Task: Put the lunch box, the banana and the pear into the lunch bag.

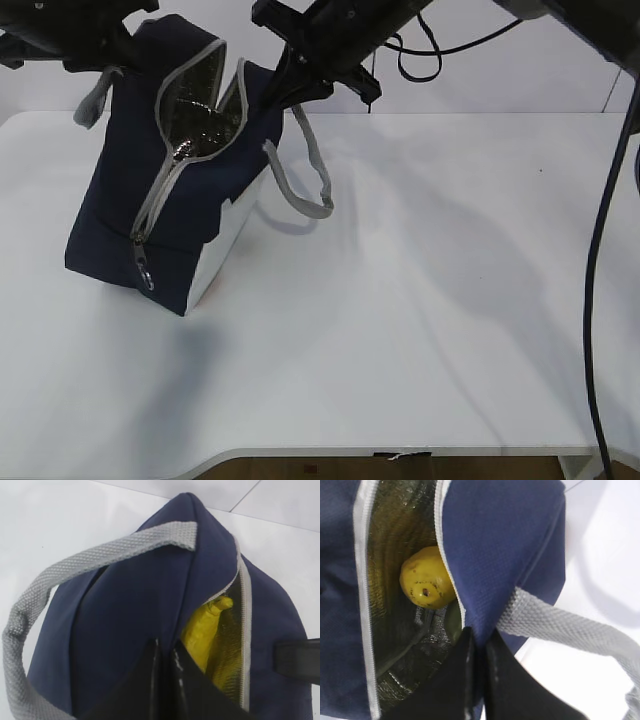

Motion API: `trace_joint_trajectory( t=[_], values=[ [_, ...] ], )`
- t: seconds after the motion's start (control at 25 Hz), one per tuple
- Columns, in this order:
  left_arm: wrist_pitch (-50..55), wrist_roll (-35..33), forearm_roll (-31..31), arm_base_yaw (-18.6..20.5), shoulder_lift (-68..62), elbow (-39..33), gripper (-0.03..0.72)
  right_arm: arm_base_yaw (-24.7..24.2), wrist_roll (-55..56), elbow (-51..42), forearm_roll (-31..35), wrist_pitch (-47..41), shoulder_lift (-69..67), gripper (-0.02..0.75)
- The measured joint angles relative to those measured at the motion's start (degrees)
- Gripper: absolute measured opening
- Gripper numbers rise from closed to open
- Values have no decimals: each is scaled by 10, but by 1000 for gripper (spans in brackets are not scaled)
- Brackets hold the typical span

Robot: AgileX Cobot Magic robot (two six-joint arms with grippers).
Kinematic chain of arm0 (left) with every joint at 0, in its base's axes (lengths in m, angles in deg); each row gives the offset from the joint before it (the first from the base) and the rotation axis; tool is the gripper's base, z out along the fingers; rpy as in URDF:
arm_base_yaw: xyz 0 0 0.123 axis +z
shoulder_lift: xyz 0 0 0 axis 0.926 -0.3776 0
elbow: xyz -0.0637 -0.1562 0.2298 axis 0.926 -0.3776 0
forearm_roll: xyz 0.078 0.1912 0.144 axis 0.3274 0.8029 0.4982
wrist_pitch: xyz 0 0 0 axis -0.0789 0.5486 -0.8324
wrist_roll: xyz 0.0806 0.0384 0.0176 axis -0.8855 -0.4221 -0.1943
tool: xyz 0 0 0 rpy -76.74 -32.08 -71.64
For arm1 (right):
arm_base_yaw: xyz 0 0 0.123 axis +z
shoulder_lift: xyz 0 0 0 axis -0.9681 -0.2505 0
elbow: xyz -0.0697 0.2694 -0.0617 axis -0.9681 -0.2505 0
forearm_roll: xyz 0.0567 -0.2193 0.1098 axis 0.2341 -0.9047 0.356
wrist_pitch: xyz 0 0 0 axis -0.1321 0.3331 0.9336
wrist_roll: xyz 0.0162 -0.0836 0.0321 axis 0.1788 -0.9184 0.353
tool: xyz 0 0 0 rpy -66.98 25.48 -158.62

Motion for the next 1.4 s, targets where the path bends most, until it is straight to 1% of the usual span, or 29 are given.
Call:
trace_joint_trajectory(
  t=[0.12,0.28,0.56,0.8,0.92,1.2,1.4],
  values=[
    [1,-2,0,-4,0,0,-4,0,-9,0,-2,0,0,11],
    [1,-8,0,-27,2,0,-4,0,-13,0,-15,-2,2,11],
    [0,-11,1,-50,9,0,-4,0,-21,-1,-73,-10,35,10],
    [-11,-11,-18,-64,9,0,-4,0,-24,-6,-88,-11,59,10],
    [-15,-11,-30,-75,9,0,-4,0,-29,-31,-105,-11,77,10],
    [-30,-11,-42,-103,9,0,-4,0,-53,-147,-172,-11,151,9],
    [-40,-11,-52,-133,9,0,-4,0,-65,-198,-205,-11,193,9]
  ],
)
